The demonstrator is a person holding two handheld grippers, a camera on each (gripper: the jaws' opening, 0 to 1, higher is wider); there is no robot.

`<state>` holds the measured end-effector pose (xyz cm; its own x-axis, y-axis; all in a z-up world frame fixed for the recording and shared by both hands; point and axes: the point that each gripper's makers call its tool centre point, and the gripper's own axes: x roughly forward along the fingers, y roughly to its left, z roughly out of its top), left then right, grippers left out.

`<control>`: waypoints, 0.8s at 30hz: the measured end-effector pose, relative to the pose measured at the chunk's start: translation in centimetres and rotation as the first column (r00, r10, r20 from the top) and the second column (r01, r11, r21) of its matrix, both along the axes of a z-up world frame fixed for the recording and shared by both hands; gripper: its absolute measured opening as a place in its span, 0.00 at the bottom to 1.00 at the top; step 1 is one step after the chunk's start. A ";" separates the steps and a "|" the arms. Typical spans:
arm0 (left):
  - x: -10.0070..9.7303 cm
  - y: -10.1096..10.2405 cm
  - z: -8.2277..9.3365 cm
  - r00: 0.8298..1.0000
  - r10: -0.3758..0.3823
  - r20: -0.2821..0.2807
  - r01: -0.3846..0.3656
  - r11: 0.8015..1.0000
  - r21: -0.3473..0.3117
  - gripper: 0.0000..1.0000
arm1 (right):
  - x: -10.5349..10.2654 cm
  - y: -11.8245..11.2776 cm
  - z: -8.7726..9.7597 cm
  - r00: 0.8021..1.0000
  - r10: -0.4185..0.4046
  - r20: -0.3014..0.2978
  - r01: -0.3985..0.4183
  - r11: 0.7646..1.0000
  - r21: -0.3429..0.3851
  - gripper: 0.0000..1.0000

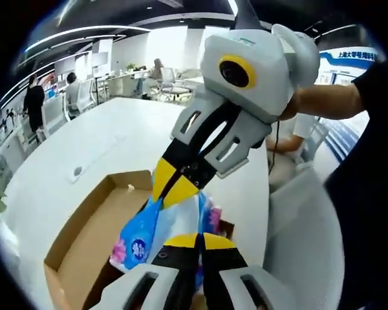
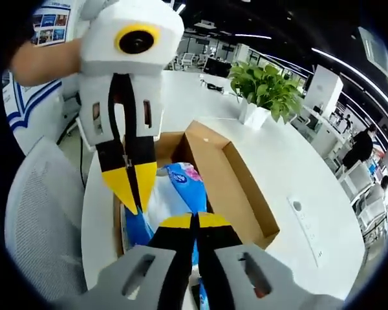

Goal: Operate the shoe box by opening the lid, removing the specified soft item, and placing it in the target area until the item is outside and the box remains undamaged.

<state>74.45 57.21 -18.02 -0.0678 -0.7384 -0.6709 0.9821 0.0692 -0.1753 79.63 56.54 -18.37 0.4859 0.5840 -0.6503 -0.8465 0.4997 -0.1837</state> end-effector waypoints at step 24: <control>-3.0 -8.2 0.7 0.992 -0.129 0.010 0.129 0.991 -0.024 0.00 | -3.7 -8.1 0.4 0.996 -0.055 -0.073 0.058 0.998 0.034 0.00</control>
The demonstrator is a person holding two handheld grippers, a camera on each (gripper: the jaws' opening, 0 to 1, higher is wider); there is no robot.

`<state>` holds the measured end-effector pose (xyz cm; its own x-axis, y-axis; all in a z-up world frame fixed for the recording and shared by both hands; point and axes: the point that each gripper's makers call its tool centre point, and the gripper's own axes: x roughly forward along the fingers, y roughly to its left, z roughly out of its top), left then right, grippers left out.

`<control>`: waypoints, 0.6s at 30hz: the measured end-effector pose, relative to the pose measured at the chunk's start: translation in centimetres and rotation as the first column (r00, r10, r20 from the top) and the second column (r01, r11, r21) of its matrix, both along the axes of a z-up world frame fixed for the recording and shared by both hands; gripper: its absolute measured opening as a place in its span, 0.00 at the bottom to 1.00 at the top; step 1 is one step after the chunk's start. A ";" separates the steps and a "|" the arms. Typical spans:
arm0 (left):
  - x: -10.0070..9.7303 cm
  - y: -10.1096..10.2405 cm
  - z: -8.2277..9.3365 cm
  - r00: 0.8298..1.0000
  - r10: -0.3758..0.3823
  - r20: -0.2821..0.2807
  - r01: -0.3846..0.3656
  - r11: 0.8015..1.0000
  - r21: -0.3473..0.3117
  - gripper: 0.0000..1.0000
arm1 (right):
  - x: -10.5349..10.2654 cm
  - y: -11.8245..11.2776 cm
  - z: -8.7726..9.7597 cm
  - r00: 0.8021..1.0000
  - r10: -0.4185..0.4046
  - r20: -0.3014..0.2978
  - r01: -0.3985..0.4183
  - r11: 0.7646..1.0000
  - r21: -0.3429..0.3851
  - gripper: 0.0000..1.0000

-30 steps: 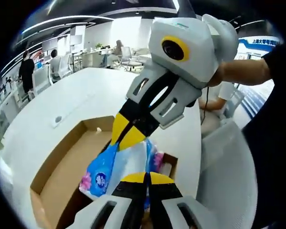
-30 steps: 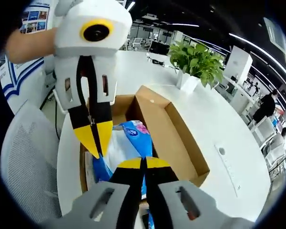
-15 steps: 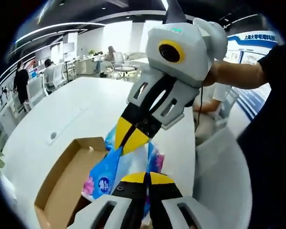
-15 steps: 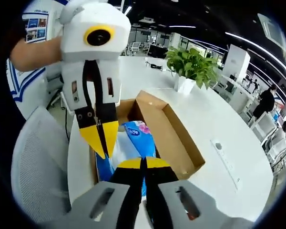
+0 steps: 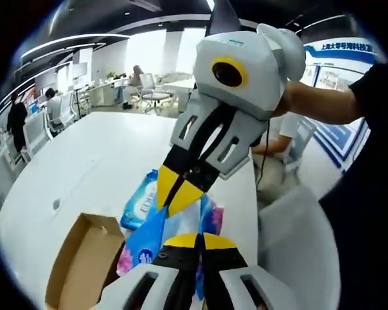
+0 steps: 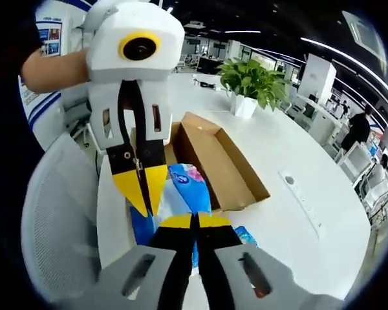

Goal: Operate the shoe box by opening the lid, removing the specified soft item, and placing it in the target area until the item is outside and the box remains undamaged.

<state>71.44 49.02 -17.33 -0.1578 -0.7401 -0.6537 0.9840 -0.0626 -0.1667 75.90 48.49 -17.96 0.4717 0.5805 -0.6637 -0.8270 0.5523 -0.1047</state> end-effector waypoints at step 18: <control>-2.3 -6.3 -0.6 0.997 -0.074 -0.033 0.073 0.997 -0.015 0.00 | -2.4 -6.3 -0.5 0.999 -0.028 -0.047 0.027 0.999 -0.018 0.00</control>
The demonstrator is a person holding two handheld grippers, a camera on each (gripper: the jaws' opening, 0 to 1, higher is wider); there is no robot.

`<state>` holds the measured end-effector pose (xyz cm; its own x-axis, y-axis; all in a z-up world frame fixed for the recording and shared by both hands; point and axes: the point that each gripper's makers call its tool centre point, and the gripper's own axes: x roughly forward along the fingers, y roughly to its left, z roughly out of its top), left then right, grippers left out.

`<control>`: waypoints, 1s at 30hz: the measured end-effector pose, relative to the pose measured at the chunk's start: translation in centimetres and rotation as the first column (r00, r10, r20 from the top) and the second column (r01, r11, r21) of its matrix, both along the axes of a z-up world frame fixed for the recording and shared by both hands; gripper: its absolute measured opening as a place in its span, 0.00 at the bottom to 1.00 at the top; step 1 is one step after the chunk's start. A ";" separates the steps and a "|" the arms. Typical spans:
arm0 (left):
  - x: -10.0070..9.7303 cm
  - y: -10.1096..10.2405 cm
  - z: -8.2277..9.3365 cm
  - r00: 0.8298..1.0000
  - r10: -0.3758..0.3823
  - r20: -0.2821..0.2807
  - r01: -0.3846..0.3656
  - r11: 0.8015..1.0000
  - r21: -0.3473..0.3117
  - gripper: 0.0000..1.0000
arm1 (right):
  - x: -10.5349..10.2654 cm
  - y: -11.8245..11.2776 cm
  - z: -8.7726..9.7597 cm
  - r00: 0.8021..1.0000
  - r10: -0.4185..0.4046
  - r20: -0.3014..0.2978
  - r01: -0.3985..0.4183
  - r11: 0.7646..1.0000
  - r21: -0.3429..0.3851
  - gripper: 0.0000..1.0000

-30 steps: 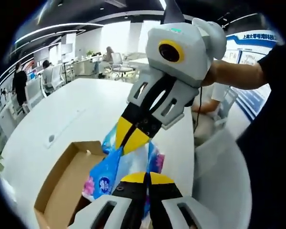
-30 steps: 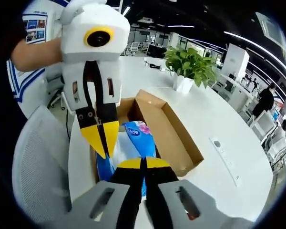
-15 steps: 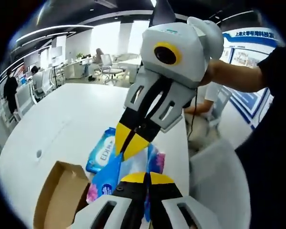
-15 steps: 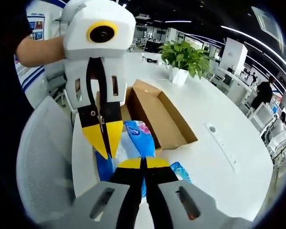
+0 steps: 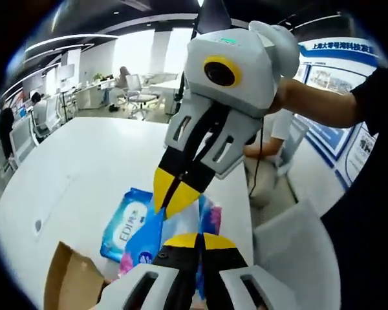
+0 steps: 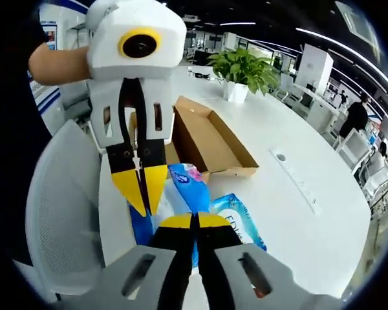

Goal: Operate the shoe box by opening the lid, removing the specified soft item, and placing it in the target area until the item is outside and the box remains undamaged.

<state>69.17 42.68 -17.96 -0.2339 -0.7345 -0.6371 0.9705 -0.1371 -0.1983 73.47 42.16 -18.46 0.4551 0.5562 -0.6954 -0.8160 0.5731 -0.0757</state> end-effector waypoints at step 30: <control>-0.5 -10.3 -2.5 0.996 -0.063 -0.069 0.063 0.998 -0.001 0.00 | -0.1 -10.2 -2.0 0.999 0.018 -0.045 -0.018 1.000 0.009 0.00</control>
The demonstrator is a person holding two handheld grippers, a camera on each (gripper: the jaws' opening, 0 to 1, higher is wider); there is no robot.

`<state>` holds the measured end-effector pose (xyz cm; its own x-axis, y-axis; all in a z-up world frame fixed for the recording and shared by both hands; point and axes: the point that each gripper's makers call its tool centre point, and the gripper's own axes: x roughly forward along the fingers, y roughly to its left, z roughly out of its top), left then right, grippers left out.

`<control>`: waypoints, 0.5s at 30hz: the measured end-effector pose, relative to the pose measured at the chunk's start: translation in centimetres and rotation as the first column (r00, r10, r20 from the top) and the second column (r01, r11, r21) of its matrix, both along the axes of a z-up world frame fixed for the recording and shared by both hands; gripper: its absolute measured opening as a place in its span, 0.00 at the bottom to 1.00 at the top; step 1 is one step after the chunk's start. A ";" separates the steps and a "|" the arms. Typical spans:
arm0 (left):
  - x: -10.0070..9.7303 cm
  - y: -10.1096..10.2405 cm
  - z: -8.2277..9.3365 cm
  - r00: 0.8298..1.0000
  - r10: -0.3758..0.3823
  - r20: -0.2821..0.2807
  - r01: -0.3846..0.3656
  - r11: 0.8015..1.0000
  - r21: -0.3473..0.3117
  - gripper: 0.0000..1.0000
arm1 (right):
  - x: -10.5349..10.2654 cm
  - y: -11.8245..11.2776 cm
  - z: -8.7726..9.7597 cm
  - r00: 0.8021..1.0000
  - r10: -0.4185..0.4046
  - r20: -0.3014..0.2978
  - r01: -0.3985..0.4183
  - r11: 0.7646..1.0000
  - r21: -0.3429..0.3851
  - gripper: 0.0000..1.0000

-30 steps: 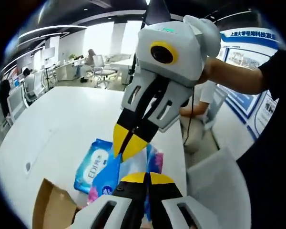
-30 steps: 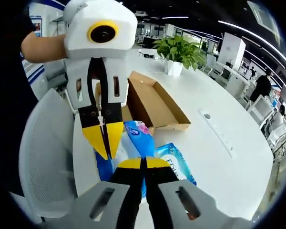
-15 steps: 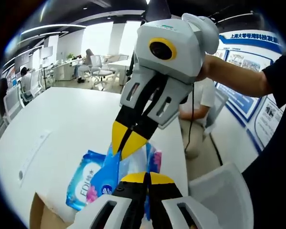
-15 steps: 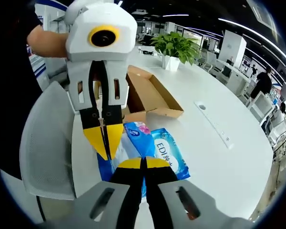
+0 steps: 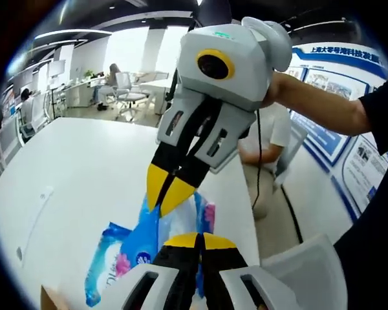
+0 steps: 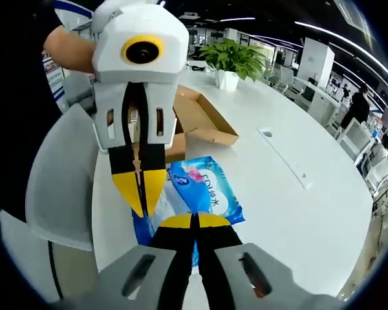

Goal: Operate the shoe box by opening the lid, removing the specified soft item, and placing it in the target area until the item is outside and the box remains undamaged.

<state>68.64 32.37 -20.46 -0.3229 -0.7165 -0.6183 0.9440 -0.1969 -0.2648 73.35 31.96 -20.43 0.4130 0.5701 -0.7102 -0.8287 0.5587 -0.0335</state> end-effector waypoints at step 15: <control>1.0 -4.9 -1.1 0.999 -0.032 -0.027 0.032 0.999 0.009 0.00 | 1.0 -5.4 -1.3 1.000 0.004 -0.026 -0.005 1.000 -0.017 0.00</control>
